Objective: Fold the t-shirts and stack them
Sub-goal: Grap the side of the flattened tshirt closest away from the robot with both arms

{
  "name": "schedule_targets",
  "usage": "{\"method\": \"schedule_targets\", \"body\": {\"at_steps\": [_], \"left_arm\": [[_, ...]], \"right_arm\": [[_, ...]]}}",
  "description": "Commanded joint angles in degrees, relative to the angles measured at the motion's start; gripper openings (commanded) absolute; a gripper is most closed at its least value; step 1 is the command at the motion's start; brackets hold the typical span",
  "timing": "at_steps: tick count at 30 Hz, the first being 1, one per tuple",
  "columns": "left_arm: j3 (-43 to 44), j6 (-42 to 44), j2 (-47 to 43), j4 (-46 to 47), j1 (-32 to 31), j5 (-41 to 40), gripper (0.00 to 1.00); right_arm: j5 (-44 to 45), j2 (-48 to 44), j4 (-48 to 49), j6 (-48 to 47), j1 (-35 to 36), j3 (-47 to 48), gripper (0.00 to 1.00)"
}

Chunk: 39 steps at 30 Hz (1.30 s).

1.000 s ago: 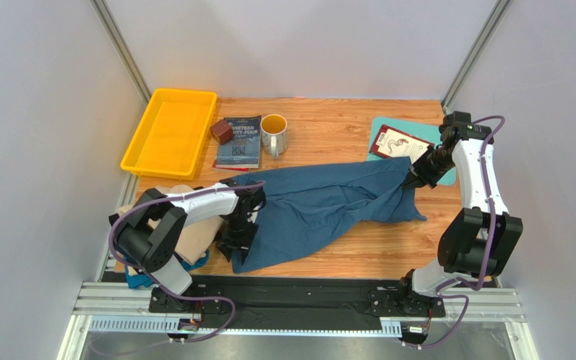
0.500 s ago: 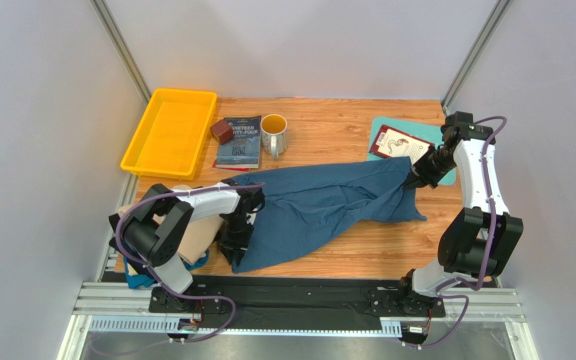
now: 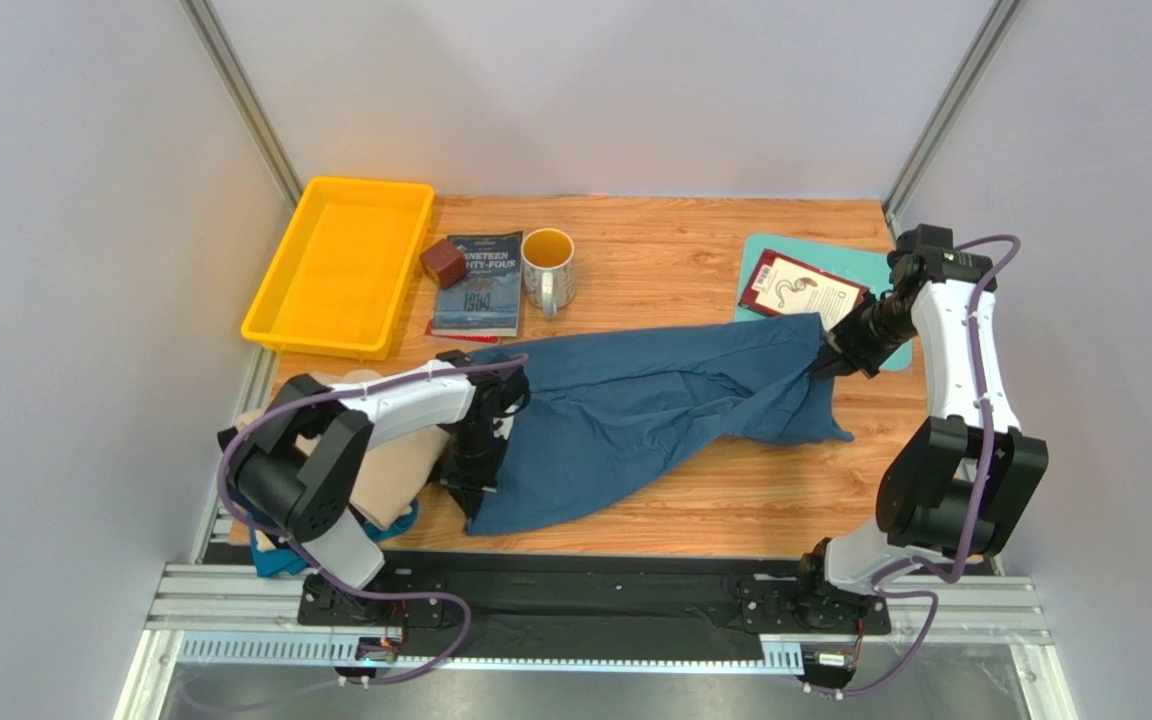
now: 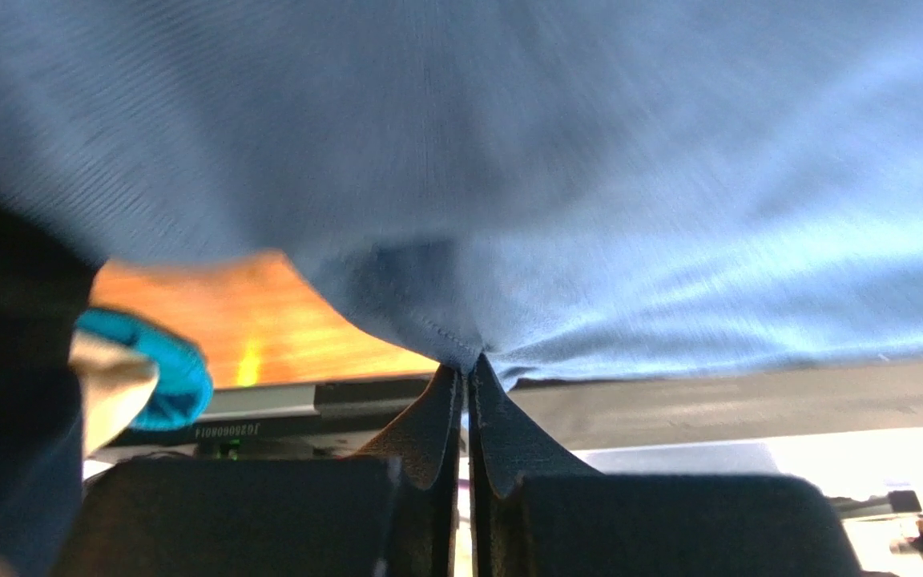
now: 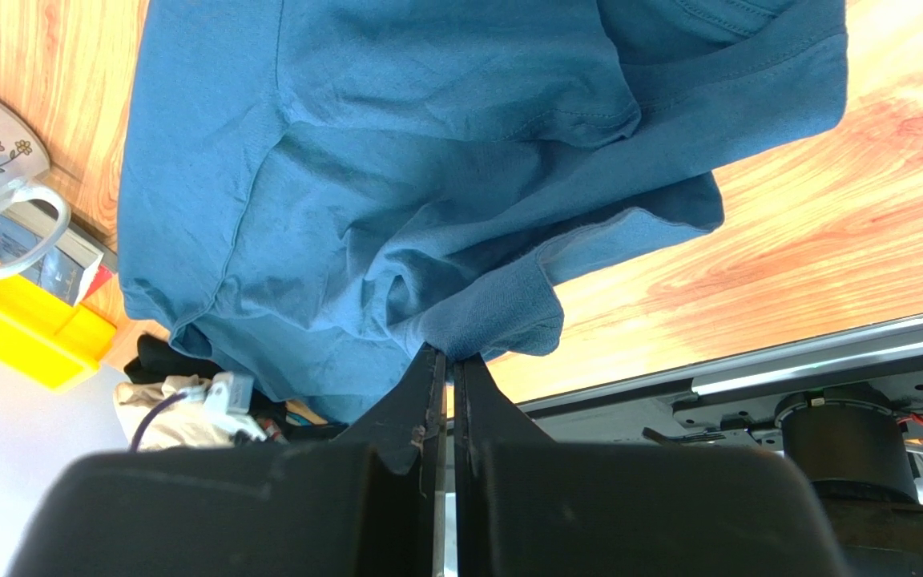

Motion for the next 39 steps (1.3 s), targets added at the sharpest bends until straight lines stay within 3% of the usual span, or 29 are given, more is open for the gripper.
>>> {"method": "schedule_targets", "body": {"at_steps": [1,6,12,23,32,39], "left_arm": [[4.89,0.46,-7.00,-4.24,0.28,-0.76,0.00],[11.21,0.55,-12.18,-7.41,0.37,-2.87,0.00],[18.60,1.69,-11.14,-10.31,0.89,-6.83,0.00],[14.30,-0.24,-18.77,-8.73,0.98,-12.98,0.00],[15.00,-2.09,-28.09,-10.40,4.49,-18.26,0.00],[17.02,1.42,-23.54,-8.39,7.92,-15.63,0.00]], "right_arm": [[-0.20,-4.11,1.22,-0.45,-1.38,-0.56,0.00],[-2.31,-8.49,1.22,0.43,-2.35,-3.28,0.00],[-4.77,-16.40,1.83,2.71,-2.35,-11.44,0.00],[-6.80,-39.43,-0.97,8.43,-2.35,-20.43,0.00],[-3.29,-37.69,-10.91,2.72,-2.35,-9.01,0.00],[-0.21,-29.61,-7.33,-0.88,-2.35,-6.37,0.00]]}}
